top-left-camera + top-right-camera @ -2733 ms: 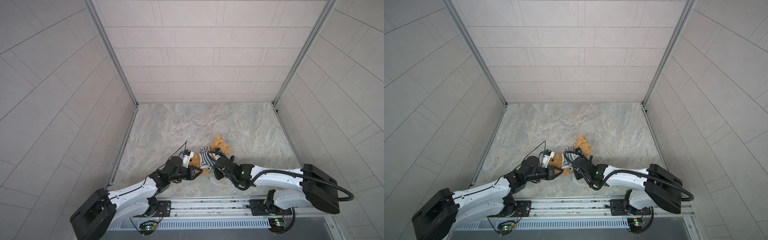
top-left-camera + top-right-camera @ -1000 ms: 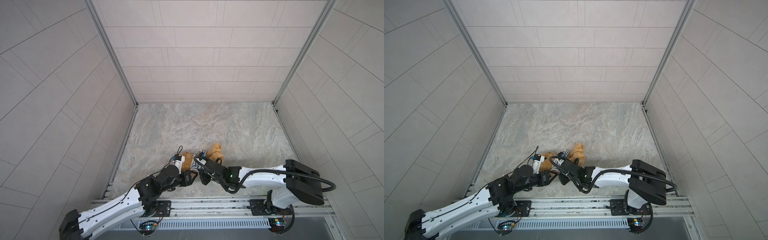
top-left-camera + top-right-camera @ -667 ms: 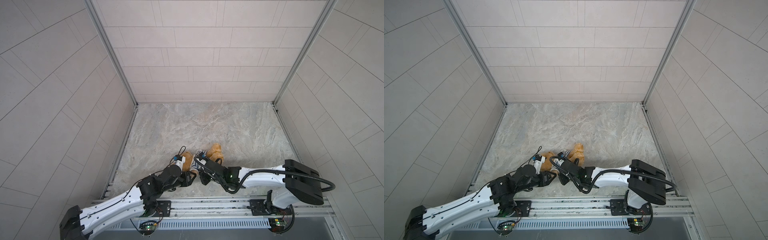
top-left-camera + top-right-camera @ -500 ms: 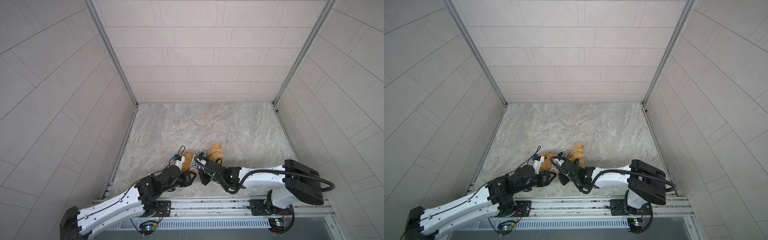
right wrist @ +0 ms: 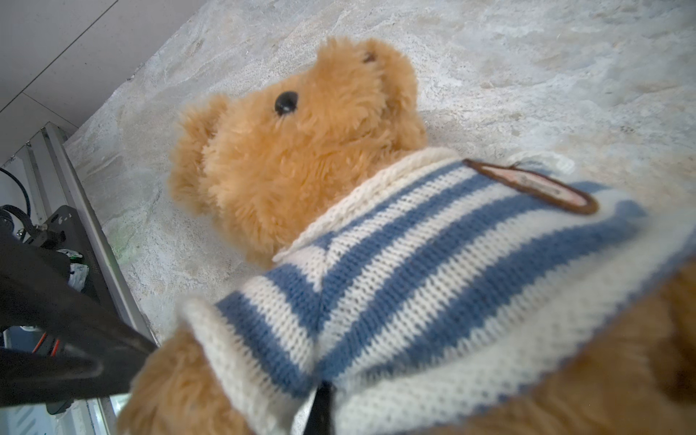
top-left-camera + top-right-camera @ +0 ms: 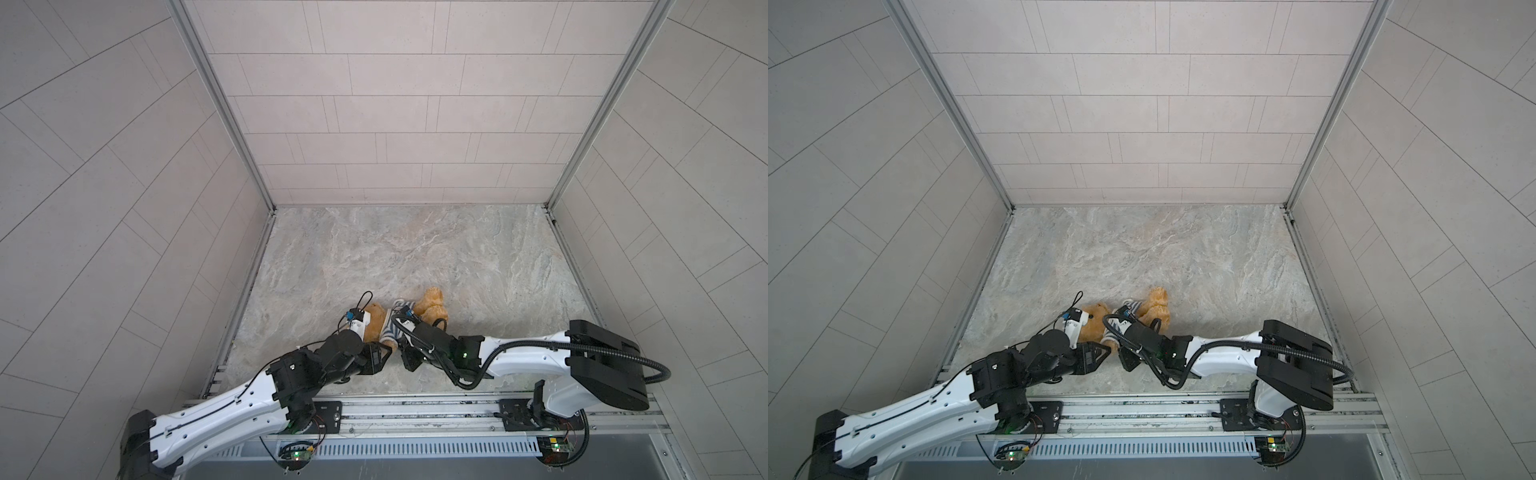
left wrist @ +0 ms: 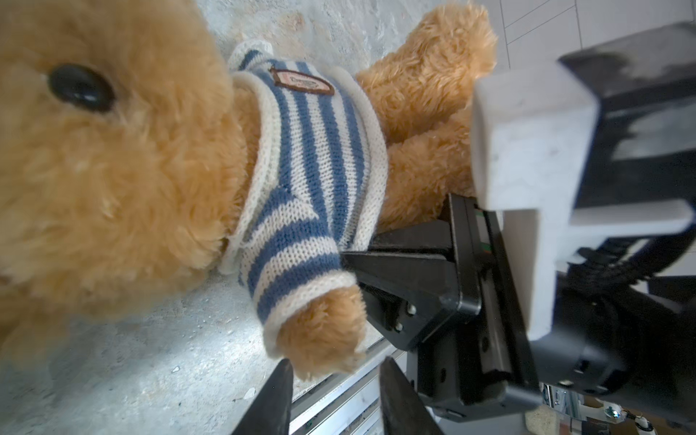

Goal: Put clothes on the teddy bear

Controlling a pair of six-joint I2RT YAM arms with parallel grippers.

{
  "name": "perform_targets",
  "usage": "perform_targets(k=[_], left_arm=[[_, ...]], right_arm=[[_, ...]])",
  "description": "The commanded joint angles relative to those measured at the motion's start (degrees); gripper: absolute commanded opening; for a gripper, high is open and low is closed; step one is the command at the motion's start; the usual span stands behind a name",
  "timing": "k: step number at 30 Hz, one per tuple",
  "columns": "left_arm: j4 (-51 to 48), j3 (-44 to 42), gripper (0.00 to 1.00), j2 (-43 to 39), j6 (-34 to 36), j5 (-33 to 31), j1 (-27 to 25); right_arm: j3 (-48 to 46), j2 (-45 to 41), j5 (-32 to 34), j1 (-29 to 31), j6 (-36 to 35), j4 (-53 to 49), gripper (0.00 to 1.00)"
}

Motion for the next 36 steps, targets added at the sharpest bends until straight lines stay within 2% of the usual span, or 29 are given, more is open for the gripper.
perform_targets(k=[1,4,12,21,25,30,36], left_arm=[[1.0,2.0,0.41,2.0,0.1,-2.0,-0.4],[1.3,1.4,0.42,3.1,-0.8,-3.8,-0.4],[5.7,1.8,0.4,7.8,-0.7,-3.9,-0.4],[4.0,0.0,0.09,4.7,-0.5,-4.4,0.6],[3.3,-1.3,0.02,2.4,1.3,-2.0,2.9],[5.0,-2.6,0.0,0.7,5.5,4.9,6.6],[3.4,-2.4,0.0,-0.9,10.2,11.0,8.6]], right_arm=[[-0.9,-1.7,0.0,0.2,-0.3,1.4,0.0],[-1.1,-1.9,-0.1,0.2,-0.4,1.6,0.0],[-1.3,-1.9,-0.8,0.2,-0.7,2.1,0.0],[-6.1,-5.6,1.9,0.1,-0.5,4.0,0.0],[-9.1,-7.7,3.3,-0.4,-0.1,5.8,0.0],[-11.0,-10.4,4.8,-1.9,1.1,4.1,0.0],[-13.4,-13.1,4.6,-4.6,2.8,3.6,0.0]])
